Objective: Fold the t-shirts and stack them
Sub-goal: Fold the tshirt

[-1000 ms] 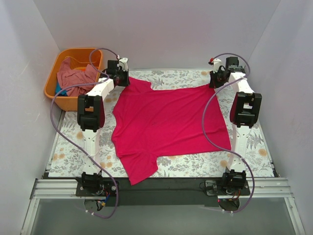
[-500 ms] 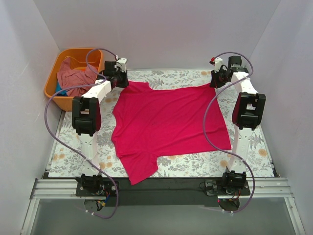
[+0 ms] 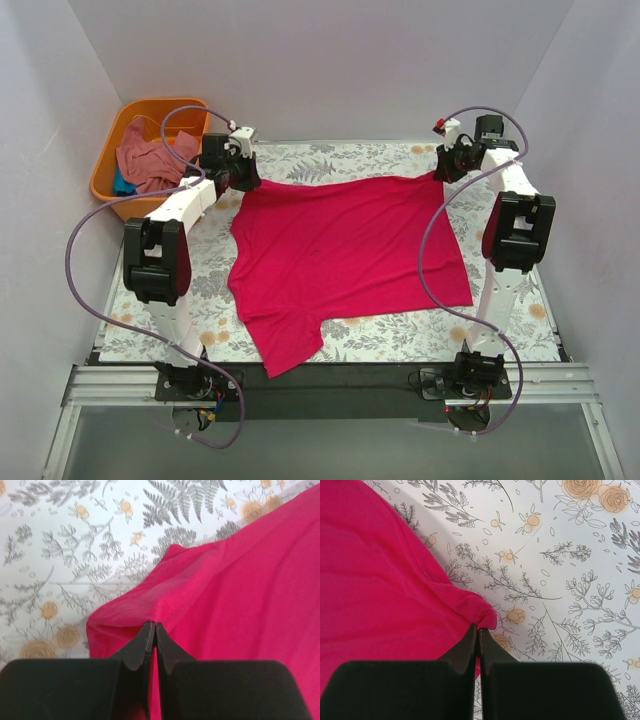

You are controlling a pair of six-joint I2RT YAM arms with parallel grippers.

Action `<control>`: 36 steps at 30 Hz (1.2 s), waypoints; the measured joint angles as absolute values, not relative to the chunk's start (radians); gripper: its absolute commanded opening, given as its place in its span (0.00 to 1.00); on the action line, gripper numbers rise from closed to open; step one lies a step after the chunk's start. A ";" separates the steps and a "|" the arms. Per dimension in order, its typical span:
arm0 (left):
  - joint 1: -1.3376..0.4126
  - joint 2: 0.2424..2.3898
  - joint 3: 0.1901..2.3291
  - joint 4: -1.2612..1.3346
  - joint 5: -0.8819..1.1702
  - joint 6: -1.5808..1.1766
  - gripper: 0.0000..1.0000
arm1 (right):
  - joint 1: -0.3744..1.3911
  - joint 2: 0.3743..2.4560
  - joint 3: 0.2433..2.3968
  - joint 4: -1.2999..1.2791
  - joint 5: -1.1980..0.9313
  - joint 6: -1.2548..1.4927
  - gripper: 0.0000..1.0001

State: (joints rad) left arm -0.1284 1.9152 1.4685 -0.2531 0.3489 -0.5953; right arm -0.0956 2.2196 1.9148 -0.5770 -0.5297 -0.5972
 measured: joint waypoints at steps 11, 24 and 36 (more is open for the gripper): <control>-0.147 1.703 1.262 -0.287 0.352 -0.591 0.00 | -0.130 2.171 1.808 -0.603 -0.566 -0.682 0.01; -0.185 1.563 1.045 -0.337 0.349 -0.595 0.00 | -0.148 2.120 1.692 -0.634 -0.569 -0.802 0.01; -0.199 1.574 0.968 -0.336 0.339 -0.582 0.00 | -0.150 2.120 1.645 -0.657 -0.546 -0.889 0.01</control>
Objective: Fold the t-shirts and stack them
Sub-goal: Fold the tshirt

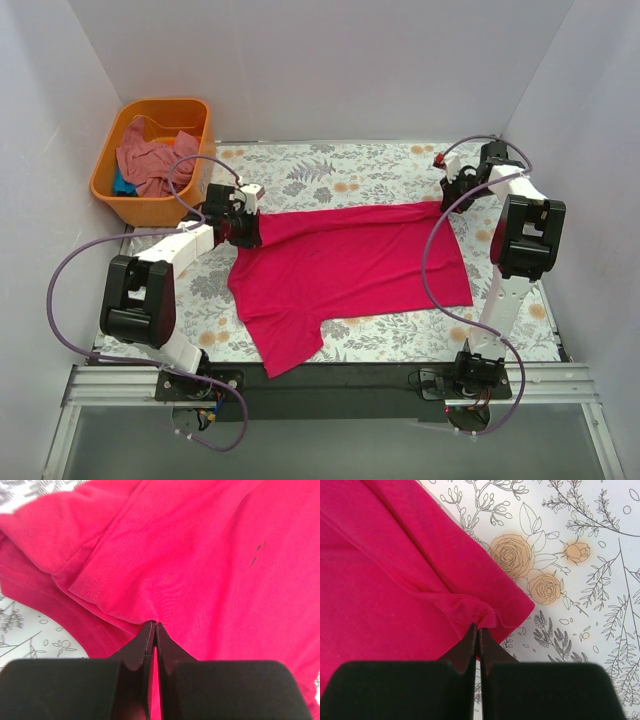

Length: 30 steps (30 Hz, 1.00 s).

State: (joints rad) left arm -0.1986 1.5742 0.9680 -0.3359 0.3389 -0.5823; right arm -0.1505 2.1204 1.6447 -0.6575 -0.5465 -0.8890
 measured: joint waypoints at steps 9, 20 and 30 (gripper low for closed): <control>-0.212 1.630 0.947 -0.351 0.330 -0.537 0.18 | -0.150 2.120 1.618 -0.674 -0.495 -0.939 0.40; -0.170 1.651 1.185 -0.513 0.419 -0.498 0.34 | -0.151 2.077 1.671 -0.750 -0.482 -0.924 0.61; -0.096 1.878 1.419 -0.506 0.358 -0.562 0.36 | -0.110 2.084 1.817 -0.766 -0.482 -0.814 0.45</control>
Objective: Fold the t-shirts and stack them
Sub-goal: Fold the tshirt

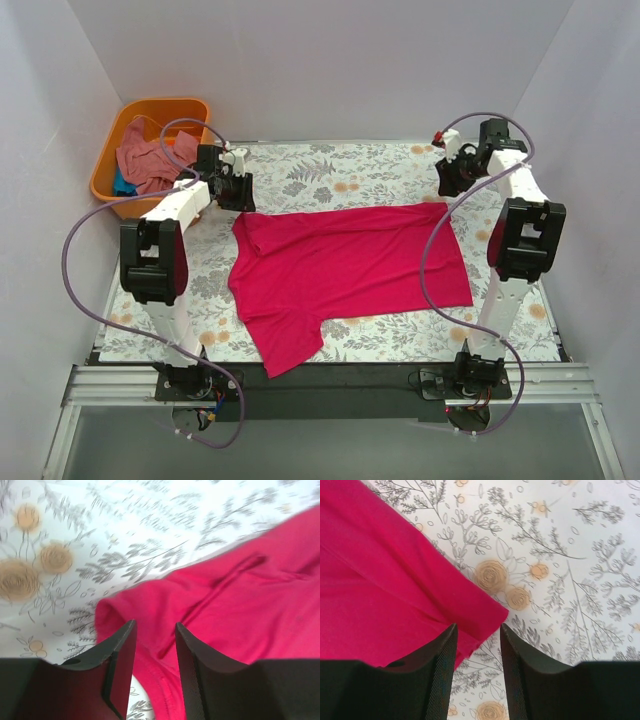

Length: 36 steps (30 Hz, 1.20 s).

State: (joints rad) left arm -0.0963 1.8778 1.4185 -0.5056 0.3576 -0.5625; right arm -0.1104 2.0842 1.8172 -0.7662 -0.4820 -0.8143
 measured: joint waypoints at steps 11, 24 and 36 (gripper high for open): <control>-0.084 2.048 1.469 -0.524 0.230 -0.605 0.19 | -0.046 2.198 1.767 -0.780 -0.374 -0.810 0.45; -0.034 2.204 1.681 -0.546 0.215 -0.596 0.20 | -0.050 2.212 1.762 -0.790 -0.335 -0.821 0.57; -0.028 2.037 1.597 -0.580 0.329 -0.606 0.32 | -0.051 2.093 1.647 -0.856 -0.253 -0.926 0.57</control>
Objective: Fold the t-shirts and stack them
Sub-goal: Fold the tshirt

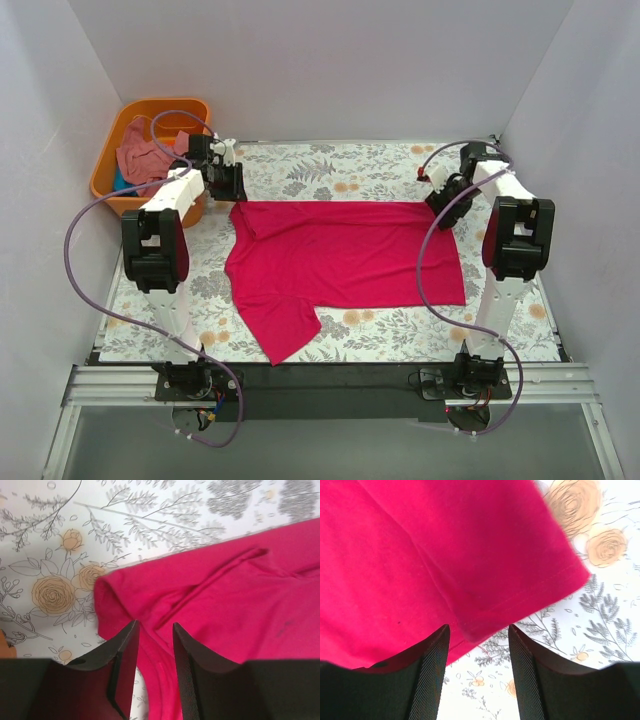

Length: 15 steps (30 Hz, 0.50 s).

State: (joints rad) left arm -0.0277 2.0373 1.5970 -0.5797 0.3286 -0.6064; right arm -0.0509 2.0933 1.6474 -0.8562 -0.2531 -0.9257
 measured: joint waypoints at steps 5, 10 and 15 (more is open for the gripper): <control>-0.028 1.972 1.580 -0.570 0.380 -0.610 0.33 | -0.043 2.114 1.841 -0.930 -0.332 -0.861 0.49; -0.028 1.980 1.547 -0.578 0.409 -0.628 0.33 | 0.024 2.135 2.051 -0.916 -0.493 -0.700 0.47; -0.036 2.020 1.545 -0.576 0.410 -0.646 0.33 | 0.179 2.189 2.119 -0.813 -0.603 -0.516 0.47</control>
